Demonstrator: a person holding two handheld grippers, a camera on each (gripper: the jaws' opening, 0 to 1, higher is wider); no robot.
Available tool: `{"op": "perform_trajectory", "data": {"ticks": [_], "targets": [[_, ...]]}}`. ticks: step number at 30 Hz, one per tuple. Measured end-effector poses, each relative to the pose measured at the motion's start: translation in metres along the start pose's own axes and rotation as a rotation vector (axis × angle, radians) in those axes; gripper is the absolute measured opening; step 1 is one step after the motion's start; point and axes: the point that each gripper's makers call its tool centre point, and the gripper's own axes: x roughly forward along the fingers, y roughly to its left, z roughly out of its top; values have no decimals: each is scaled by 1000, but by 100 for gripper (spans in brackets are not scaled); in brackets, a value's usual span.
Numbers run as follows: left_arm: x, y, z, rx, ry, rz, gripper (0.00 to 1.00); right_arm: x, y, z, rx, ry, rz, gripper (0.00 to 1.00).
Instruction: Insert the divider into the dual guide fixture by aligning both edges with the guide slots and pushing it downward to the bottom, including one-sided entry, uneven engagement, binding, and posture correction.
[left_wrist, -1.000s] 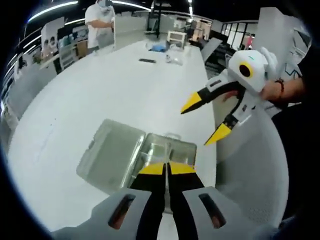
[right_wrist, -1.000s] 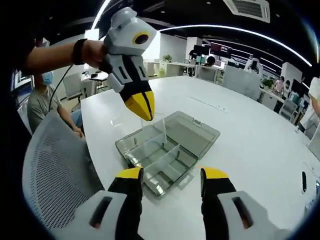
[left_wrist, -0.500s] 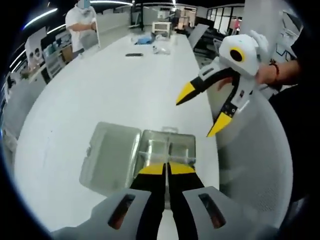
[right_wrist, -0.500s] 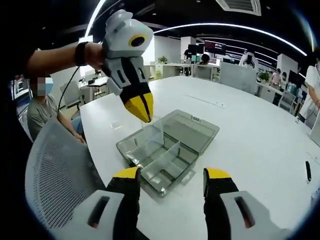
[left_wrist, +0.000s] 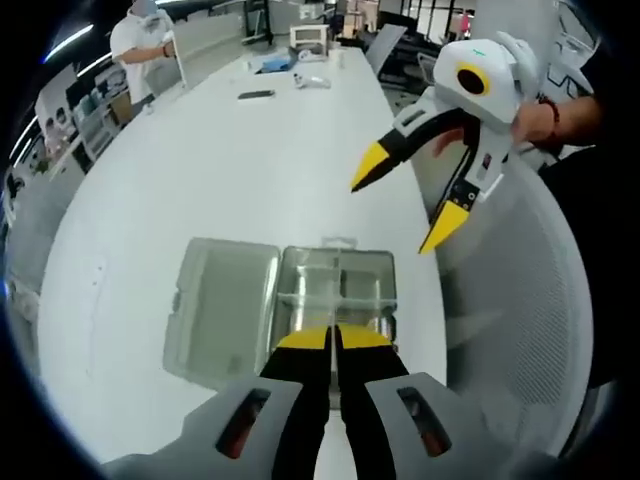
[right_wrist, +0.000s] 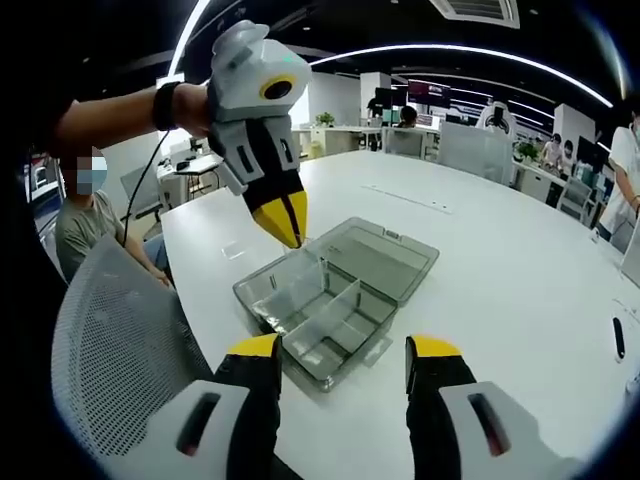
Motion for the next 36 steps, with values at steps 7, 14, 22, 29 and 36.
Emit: {"op": "perform_trajectory", "data": {"ticks": [7, 14, 22, 29, 36], "targets": [[4, 0, -3, -2, 5, -8, 0, 0, 0, -3, 8, 6, 5, 47], [8, -1, -5, 1, 4, -14, 0, -1, 0, -4, 8, 7, 0, 46], [11, 0, -7, 11, 4, -10, 0, -1, -2, -3, 8, 6, 0, 46], [13, -2, -8, 13, 4, -18, 0, -1, 0, -5, 2, 14, 2, 46], [15, -2, -11, 28, 10, -18, 0, -2, -2, -7, 5, 20, -2, 46]]}}
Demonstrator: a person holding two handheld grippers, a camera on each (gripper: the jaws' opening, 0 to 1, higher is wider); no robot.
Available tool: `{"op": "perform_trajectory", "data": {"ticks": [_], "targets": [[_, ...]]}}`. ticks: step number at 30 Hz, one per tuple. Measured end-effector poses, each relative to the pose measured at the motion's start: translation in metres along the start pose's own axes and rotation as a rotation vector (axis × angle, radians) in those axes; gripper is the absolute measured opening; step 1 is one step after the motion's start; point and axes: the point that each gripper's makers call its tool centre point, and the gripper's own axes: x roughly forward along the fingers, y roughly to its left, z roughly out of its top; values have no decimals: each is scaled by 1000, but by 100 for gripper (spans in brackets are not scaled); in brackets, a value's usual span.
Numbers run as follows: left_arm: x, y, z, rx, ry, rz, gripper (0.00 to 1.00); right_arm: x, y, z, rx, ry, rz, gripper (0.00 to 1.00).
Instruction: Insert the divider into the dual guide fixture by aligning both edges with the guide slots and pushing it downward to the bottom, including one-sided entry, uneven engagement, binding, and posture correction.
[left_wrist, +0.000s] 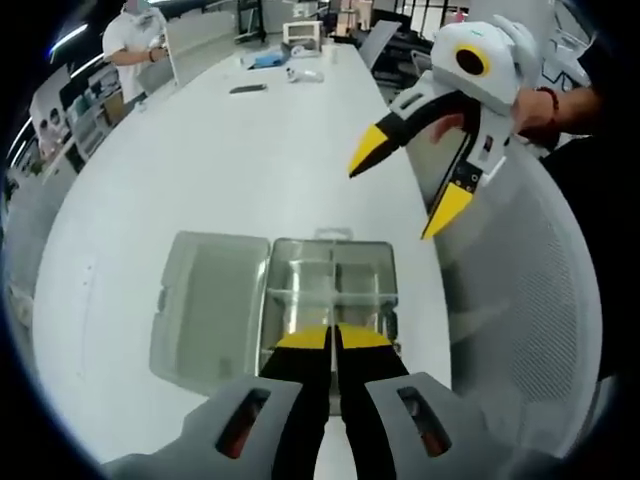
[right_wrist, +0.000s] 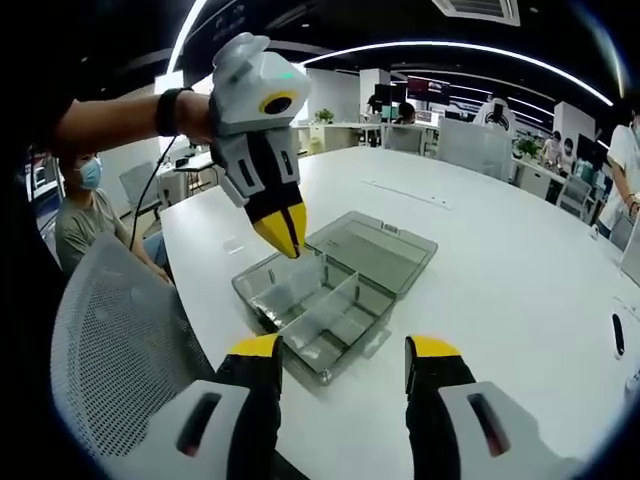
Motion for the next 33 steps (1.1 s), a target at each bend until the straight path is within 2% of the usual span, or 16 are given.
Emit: {"op": "perform_trajectory", "data": {"ticks": [5, 8, 20, 33], "targets": [[0, -1, 0, 20, 0, -3, 0, 1, 1, 0, -4, 1, 3, 46], [-1, 2, -1, -7, -10, -2, 0, 1, 2, 0, -2, 4, 5, 46], [1, 0, -2, 7, -3, -5, 0, 1, 2, -1, -5, 7, 5, 45], [3, 0, -1, 40, 65, -1, 0, 2, 3, -2, -1, 9, 7, 45]]}}
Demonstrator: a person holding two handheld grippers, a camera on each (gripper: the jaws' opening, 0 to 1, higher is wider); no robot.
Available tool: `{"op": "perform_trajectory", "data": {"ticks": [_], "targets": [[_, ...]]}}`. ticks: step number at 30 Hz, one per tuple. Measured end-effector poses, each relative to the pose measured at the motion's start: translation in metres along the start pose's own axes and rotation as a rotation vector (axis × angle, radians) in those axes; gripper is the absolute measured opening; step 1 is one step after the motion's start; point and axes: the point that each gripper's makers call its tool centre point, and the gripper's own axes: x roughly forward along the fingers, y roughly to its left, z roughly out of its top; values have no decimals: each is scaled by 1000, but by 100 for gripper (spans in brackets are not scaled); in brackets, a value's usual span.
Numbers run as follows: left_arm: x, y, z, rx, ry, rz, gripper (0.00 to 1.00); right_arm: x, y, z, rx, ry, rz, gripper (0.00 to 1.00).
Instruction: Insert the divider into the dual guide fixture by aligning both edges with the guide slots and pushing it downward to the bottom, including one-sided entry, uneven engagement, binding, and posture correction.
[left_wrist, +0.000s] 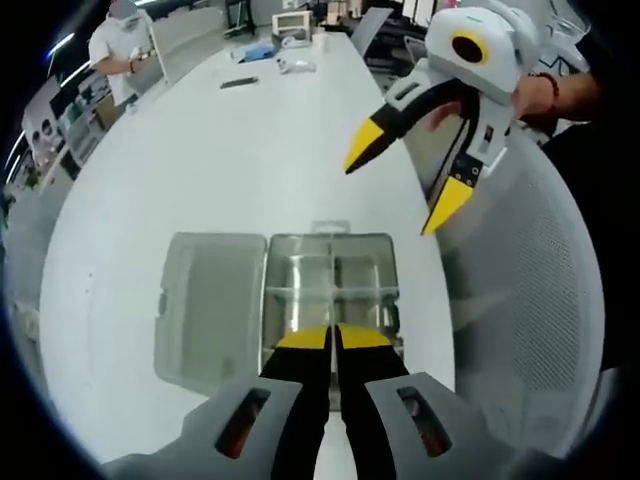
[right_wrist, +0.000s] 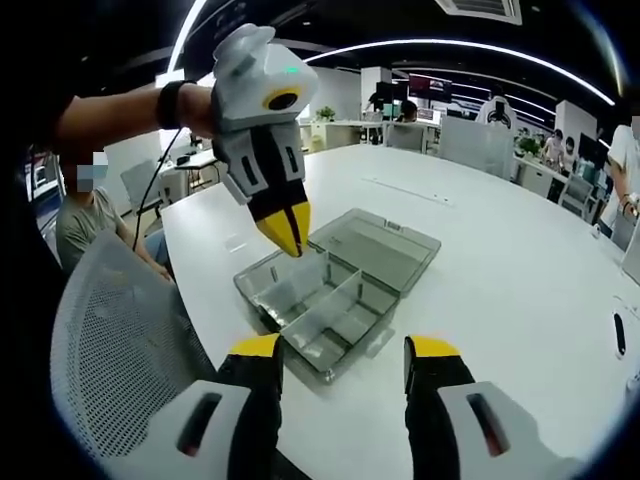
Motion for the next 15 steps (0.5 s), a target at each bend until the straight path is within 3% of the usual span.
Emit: {"op": "perform_trajectory", "data": {"ticks": [4, 6, 15], "targets": [[0, -1, -1, 2, 14, 0, 0, 0, 0, 0, 1, -2, -1, 45], [1, -1, -7, -5, 52, 1, 0, -1, -1, 0, 1, -2, -2, 45], [9, -2, -5, 31, 73, 14, 0, -3, -3, -1, 4, 1, -11, 45]]}}
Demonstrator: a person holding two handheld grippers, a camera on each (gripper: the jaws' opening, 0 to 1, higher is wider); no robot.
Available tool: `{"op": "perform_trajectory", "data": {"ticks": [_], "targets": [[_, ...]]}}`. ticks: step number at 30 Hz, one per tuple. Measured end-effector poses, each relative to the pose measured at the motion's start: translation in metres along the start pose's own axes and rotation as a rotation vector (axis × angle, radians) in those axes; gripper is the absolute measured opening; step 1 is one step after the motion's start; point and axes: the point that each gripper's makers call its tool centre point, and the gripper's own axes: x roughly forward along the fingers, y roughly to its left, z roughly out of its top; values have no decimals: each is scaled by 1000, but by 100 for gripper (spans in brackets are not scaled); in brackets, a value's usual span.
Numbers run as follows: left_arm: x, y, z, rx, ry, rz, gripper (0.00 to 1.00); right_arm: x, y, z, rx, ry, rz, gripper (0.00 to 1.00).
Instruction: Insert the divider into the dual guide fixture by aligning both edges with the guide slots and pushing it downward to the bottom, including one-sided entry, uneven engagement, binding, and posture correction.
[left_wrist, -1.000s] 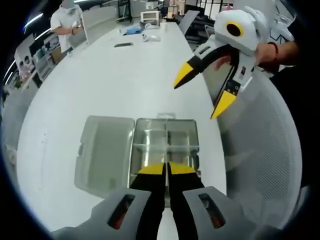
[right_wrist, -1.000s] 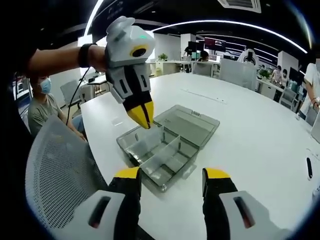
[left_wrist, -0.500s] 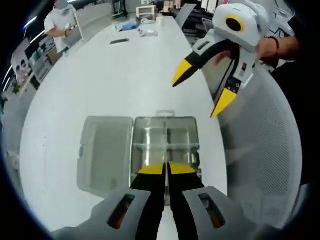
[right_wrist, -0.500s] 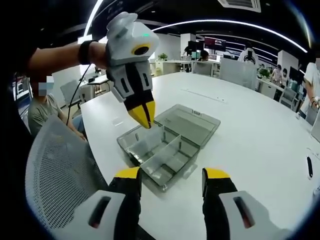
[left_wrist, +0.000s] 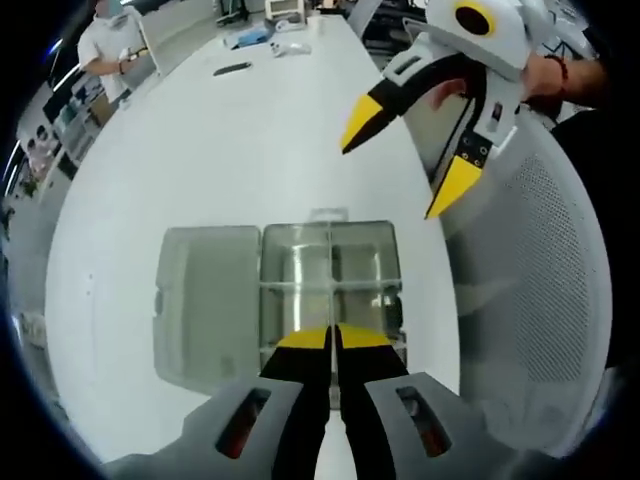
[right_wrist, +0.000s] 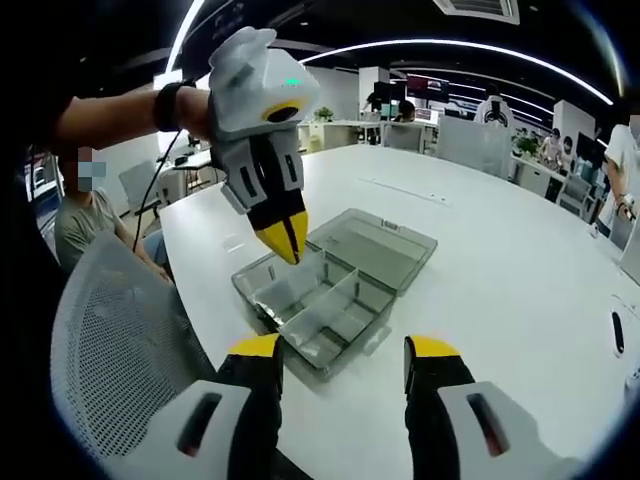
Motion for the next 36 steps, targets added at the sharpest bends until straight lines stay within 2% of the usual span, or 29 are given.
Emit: {"op": "perform_trajectory", "data": {"ticks": [18, 28, 36], "targets": [[-9, 1, 0, -33, -80, 12, 0, 2, 3, -1, -1, 6, 11, 45], [-11, 1, -3, -47, -104, 22, 0, 2, 4, 0, -2, 7, 13, 45], [-9, 0, 0, -26, -117, 30, 0, 3, 5, -1, -10, 13, 16, 45]]}}
